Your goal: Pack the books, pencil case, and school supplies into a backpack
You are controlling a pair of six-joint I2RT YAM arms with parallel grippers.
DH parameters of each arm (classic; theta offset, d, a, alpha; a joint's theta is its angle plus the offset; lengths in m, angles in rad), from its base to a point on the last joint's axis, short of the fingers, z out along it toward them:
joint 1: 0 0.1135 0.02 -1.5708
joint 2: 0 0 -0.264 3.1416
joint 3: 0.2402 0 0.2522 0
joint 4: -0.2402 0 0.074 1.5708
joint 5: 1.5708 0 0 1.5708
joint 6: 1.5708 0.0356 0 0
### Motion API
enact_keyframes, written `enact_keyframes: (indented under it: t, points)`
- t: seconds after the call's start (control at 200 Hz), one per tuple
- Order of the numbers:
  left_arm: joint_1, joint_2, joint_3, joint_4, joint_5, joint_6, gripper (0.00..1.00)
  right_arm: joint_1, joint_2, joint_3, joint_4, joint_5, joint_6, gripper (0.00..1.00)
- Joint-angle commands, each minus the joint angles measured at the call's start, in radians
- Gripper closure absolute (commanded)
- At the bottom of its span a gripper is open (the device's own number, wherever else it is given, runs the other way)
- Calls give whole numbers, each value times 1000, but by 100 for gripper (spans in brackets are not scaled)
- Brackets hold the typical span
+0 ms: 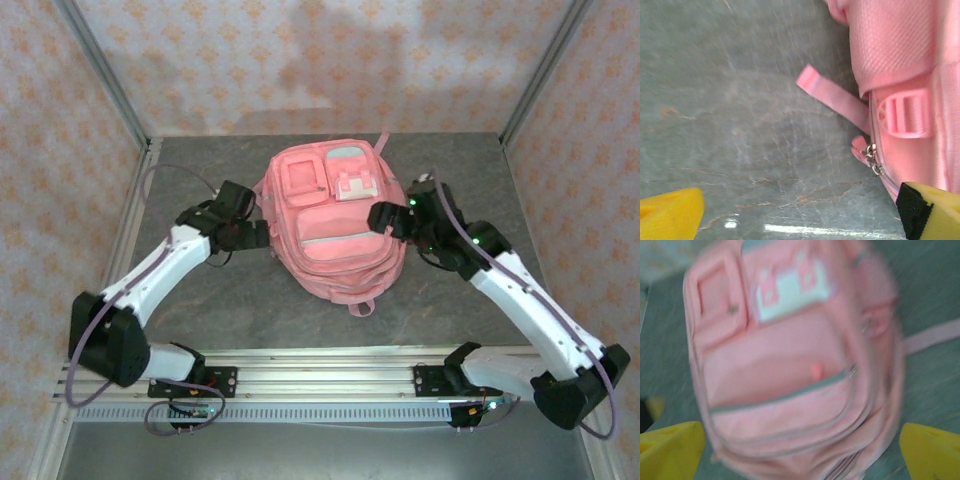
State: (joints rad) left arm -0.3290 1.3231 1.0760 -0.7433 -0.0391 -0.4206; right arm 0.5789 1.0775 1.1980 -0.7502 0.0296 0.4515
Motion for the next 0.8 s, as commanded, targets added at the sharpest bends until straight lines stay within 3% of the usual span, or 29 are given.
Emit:
enact_keyframes:
  t: [0.0, 0.095, 0.155, 0.21, 0.315, 0.425, 0.525, 0.626, 0.711, 0.796]
  points:
    - [8, -66, 18, 5, -229, 0, 0, -8, -14, -6, 87, 375, -157, 1]
    - [10, -68, 19, 30, -445, -20, 0, -17, -9, -74, 294, 413, -366, 1]
    - [19, -88, -4, 84, -552, -11, 0, -34, 13, -87, 354, 429, -414, 1]
    - [36, -112, -63, 204, -535, 92, 0, -59, 39, -71, 366, 413, -417, 0]
    - [86, -103, -109, 275, -525, 140, 0, -92, 72, -62, 395, 282, -452, 0]
    - [112, -108, -271, 508, -471, 319, 0, -104, 79, -113, 453, 278, -498, 0]
    - [153, -107, -374, 611, -439, 301, 0, -142, 62, -231, 589, 190, -607, 0]
    - [205, -81, -486, 773, -258, 299, 0, -180, 37, -391, 792, 52, -653, 0]
    - [214, -51, -572, 964, -234, 307, 0, -191, 67, -476, 908, 67, -555, 0]
    - [232, -35, -609, 1117, -237, 309, 0, -194, 111, -492, 907, 68, -579, 0]
